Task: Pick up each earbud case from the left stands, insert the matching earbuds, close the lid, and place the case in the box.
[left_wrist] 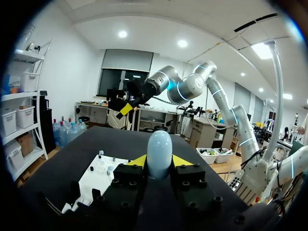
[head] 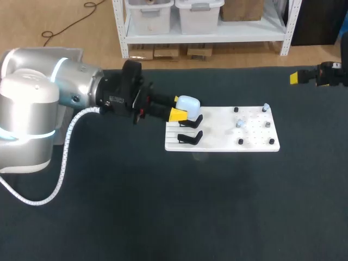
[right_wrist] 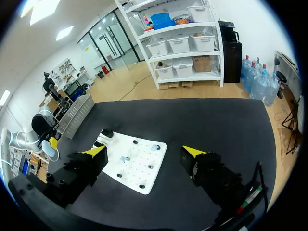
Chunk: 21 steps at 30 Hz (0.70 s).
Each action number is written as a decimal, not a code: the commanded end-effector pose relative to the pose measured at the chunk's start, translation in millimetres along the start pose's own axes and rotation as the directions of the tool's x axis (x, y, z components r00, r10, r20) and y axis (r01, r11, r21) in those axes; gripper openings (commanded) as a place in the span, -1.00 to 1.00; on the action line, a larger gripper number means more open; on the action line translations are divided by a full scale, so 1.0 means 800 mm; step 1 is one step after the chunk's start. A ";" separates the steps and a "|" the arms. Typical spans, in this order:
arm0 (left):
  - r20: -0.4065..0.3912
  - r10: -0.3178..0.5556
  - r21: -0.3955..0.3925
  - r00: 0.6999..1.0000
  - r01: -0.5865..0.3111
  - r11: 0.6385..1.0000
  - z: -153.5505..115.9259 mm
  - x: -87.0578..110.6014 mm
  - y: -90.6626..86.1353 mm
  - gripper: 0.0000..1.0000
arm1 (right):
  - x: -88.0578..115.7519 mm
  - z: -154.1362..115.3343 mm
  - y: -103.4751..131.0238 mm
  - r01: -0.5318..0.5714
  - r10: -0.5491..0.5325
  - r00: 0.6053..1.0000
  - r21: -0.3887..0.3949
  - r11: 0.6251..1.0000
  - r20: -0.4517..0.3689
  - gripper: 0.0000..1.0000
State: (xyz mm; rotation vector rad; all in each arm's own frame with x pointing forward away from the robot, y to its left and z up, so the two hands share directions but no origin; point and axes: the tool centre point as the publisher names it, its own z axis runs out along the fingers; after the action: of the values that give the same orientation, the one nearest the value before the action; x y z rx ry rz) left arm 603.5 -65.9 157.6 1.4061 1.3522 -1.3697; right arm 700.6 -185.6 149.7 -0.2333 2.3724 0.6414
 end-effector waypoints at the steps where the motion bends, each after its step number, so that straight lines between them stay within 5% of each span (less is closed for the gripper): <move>1: 0.002 0.001 -0.009 1.000 -0.001 1.000 0.000 0.000 -0.003 -1.00 | 0.000 0.000 0.000 0.000 0.000 1.000 -0.001 1.000 0.000 1.00; 18: 0.002 0.001 -0.009 1.000 -0.001 1.000 0.000 0.000 -0.003 -1.00 | 0.000 0.000 0.000 0.000 0.000 1.000 -0.001 1.000 0.000 1.00; 21: 0.049 -0.001 -0.059 0.999 0.004 0.998 -0.001 0.004 -0.018 -1.00 | 0.000 0.000 0.000 0.000 0.000 1.000 -0.001 1.000 0.000 1.00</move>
State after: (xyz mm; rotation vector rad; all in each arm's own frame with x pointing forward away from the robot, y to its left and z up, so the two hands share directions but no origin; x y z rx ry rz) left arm 603.7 -65.4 159.3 1.3731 1.3547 -1.3755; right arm 700.6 -185.6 149.8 -0.2333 2.3723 0.6414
